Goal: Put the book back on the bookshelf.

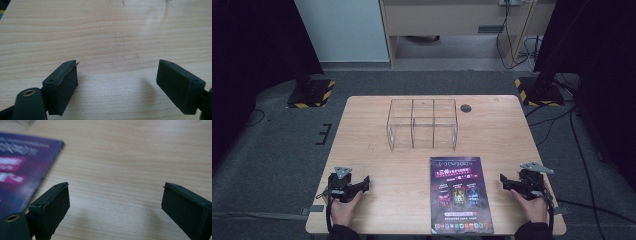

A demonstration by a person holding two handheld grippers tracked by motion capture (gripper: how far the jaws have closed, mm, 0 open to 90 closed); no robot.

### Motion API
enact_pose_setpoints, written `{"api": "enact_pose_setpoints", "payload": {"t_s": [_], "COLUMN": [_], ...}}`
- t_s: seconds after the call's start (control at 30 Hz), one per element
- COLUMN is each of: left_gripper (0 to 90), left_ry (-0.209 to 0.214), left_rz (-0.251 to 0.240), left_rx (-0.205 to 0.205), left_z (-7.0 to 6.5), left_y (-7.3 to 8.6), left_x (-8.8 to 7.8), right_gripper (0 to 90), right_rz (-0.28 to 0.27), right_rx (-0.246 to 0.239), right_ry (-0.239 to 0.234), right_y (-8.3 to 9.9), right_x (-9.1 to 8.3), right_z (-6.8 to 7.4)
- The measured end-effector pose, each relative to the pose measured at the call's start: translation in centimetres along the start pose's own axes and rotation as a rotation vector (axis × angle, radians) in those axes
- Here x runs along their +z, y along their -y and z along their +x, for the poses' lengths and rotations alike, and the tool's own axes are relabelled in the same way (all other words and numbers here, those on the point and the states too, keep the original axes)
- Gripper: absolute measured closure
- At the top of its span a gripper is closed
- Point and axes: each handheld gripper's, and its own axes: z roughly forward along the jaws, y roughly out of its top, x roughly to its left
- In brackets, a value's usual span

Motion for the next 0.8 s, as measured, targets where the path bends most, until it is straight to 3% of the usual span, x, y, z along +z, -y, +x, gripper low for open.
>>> {"api": "enact_pose_setpoints", "payload": {"t_s": [0.07, 0.27, 0.8], "left_gripper": [20.2, 23.9, 28.5], "left_ry": [0.004, 0.036, 0.138], "left_rz": [-0.023, -0.082, -0.126], "left_rx": [0.002, 0.003, 0.031], "left_z": [-0.5, -1.9, -6.1], "left_y": [-0.2, -0.5, -1.5], "left_x": [-0.6, -2.0, -3.3], "right_gripper": [7.9, 8.8, 9.6], "right_rz": [-0.026, -0.054, -0.095], "right_rx": [0.023, 0.020, -0.008], "right_ry": [-0.017, -0.047, -0.145], "right_y": [-0.3, -0.8, -2.5], "right_x": [-0.5, -1.6, -2.6], "right_z": [0.3, 1.1, 3.7]}}
